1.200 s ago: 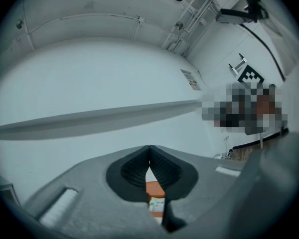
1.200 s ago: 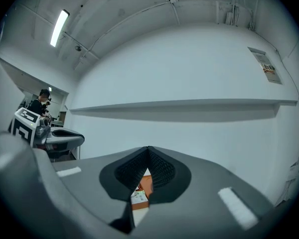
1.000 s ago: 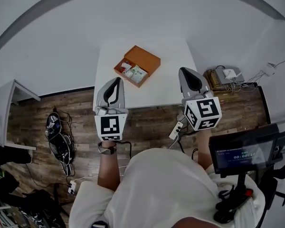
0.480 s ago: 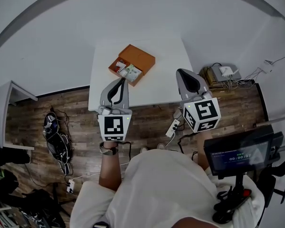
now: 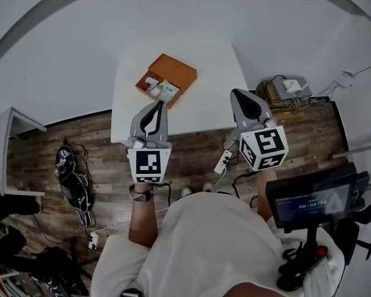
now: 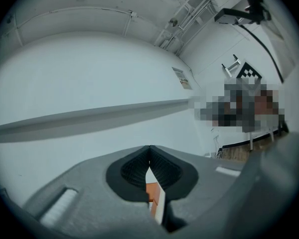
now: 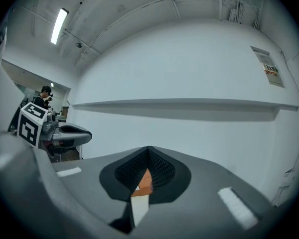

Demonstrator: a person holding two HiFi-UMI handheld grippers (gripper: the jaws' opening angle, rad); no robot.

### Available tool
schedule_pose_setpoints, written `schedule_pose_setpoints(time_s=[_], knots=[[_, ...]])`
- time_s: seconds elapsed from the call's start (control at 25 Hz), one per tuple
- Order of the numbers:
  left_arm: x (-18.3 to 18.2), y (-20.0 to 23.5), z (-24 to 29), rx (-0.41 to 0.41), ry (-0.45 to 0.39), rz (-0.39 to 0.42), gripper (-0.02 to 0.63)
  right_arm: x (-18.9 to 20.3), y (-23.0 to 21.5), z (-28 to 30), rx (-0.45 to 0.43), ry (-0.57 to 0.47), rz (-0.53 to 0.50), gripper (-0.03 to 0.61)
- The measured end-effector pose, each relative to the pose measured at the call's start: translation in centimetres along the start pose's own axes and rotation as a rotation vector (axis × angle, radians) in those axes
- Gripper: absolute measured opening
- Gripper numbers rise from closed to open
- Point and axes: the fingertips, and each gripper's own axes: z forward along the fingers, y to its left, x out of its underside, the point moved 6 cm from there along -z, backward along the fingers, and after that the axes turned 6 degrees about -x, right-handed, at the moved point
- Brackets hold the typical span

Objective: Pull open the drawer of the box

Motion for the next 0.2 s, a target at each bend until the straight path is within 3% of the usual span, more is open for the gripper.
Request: schedule_pose_setpoints(time_s=[0.2], knots=[[-0.07, -0.36, -0.13, 0.001, -0.008, -0.002, 0.006, 0.56, -0.11, -0.15, -0.008, 0.013, -0.002, 0.0]])
